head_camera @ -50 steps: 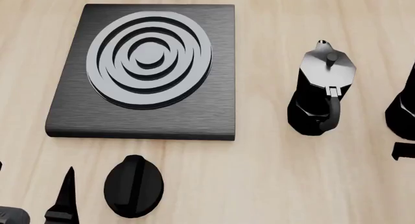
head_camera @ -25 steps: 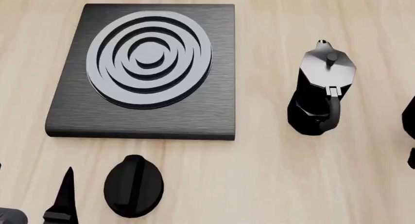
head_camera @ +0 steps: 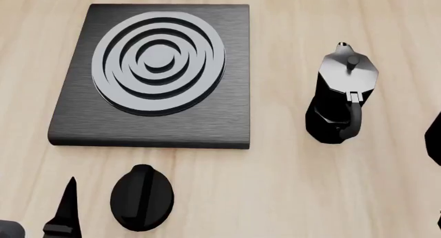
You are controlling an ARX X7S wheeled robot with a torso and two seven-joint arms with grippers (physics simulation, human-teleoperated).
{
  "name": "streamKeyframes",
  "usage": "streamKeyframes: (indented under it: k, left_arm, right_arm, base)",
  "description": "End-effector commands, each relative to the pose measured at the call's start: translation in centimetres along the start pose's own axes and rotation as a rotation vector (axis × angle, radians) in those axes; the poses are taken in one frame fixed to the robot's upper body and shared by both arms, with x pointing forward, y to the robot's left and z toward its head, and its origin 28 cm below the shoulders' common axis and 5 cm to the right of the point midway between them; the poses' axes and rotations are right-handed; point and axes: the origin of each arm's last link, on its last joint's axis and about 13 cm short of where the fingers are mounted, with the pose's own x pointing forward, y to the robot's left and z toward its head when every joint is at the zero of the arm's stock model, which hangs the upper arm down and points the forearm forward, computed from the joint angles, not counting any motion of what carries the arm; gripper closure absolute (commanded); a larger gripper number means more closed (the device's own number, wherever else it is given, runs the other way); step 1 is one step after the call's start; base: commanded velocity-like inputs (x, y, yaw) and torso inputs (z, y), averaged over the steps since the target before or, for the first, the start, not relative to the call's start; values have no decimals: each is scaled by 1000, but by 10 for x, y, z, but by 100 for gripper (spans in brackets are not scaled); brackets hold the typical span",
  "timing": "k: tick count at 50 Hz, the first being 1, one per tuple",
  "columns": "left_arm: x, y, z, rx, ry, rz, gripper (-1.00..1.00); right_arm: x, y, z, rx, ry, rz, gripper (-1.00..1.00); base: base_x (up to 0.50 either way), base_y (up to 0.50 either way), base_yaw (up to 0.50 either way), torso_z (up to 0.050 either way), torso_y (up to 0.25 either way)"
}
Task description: Put the right moka pot on the stove.
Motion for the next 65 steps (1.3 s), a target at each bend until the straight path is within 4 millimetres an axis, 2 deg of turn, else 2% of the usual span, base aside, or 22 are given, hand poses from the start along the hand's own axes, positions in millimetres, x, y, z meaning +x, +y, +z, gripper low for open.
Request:
streamKeyframes:
  k: [1, 5, 6, 8, 10, 11, 12, 17, 36, 65]
  left_arm:
    - [0, 0, 0, -4, 1, 0, -100]
    - [0, 0, 1, -4, 0, 1, -100]
    - [0, 0, 1, -4, 0, 1, -100]
    - [0, 0, -1, -5, 0, 1, -100]
    - [0, 0, 0, -4, -2, 1, -100]
    - [0, 0, 0, -5, -2, 1, -100]
    - [0, 0, 0, -5, -2, 1, -100]
    - [0, 0, 0, -5, 0, 5, -100]
    - [1, 1, 0, -8, 0, 7, -100]
    - [0, 1, 0, -13, -3, 8, -100]
  right_arm:
    - [-29, 7, 0, -49, -40, 1, 100]
    - [-35, 9, 1, -50, -42, 9, 100]
    - [-35, 8, 12, -51, -40, 11, 100]
    - [-38, 11, 5, -51, -42, 18, 100]
    - [-39, 11, 14, -55, -45, 20, 100]
    - [-42, 15, 0, -56, -47, 28, 100]
    - [-44, 16, -1, -59, -48, 35, 100]
    - [-52, 22, 2, -37, -68, 86, 100]
    - [-62, 46, 7, -82, -89, 209, 100]
    - [-51, 87, 13, -116, -133, 421, 100]
  base:
    - [0, 0, 0, 0, 0]
    - [0, 0, 0, 0, 0]
    - [0, 0, 0, 0, 0]
    - [0, 0, 0, 0, 5]
    - [0, 0, 0, 0, 0]
    - [0, 0, 0, 0, 0]
    - [0, 0, 0, 0, 0]
    - [0, 0, 0, 0, 0]
    - [0, 0, 0, 0, 1]
    - [0, 0, 0, 1, 0]
